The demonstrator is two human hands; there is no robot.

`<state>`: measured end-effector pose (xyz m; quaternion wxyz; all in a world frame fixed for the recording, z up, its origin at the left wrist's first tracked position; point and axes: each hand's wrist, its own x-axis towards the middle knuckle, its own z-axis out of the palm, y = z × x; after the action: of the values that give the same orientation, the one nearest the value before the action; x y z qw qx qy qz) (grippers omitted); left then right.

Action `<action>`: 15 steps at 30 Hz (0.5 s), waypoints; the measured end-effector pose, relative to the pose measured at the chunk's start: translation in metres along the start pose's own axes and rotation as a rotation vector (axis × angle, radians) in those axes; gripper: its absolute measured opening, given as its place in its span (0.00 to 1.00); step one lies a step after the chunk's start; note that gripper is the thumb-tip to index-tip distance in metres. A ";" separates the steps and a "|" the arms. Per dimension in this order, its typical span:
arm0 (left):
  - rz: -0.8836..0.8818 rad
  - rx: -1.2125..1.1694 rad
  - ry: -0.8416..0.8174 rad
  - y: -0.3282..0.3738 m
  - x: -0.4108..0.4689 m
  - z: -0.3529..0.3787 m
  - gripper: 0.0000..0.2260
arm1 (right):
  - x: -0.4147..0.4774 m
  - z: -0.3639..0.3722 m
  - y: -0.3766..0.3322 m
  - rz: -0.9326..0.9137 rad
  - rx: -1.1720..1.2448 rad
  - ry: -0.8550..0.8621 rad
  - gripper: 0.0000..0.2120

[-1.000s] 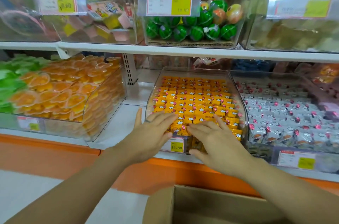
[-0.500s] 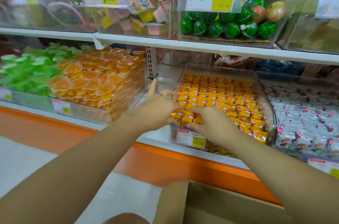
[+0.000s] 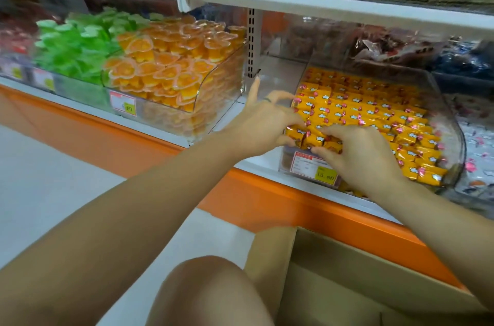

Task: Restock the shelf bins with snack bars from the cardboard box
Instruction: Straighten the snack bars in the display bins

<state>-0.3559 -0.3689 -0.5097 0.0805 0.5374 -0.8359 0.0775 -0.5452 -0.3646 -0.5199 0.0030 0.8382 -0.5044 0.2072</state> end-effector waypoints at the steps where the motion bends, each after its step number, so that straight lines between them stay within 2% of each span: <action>1: 0.007 -0.001 -0.024 -0.001 0.001 -0.001 0.17 | 0.002 0.000 0.000 0.017 0.004 -0.015 0.20; 6: 0.084 0.165 -0.044 0.002 -0.003 0.006 0.17 | 0.014 -0.002 0.005 0.026 -0.013 -0.183 0.18; 8: 0.074 0.239 -0.063 0.005 -0.006 0.011 0.18 | 0.011 0.000 0.002 -0.019 -0.064 -0.205 0.17; 10: 0.084 0.293 -0.058 0.007 -0.010 0.015 0.18 | 0.001 0.001 -0.001 -0.057 -0.113 -0.164 0.21; 13: 0.140 0.284 0.108 0.007 -0.020 0.026 0.17 | -0.024 0.005 0.000 -0.145 -0.133 0.002 0.28; 15: 0.144 0.244 0.261 0.009 -0.028 0.038 0.20 | -0.035 0.011 0.005 -0.170 -0.137 0.006 0.30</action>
<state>-0.3546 -0.3492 -0.5535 0.1166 0.4672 -0.8391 0.2531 -0.5598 -0.3395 -0.5437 0.0794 0.8751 -0.4445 0.1739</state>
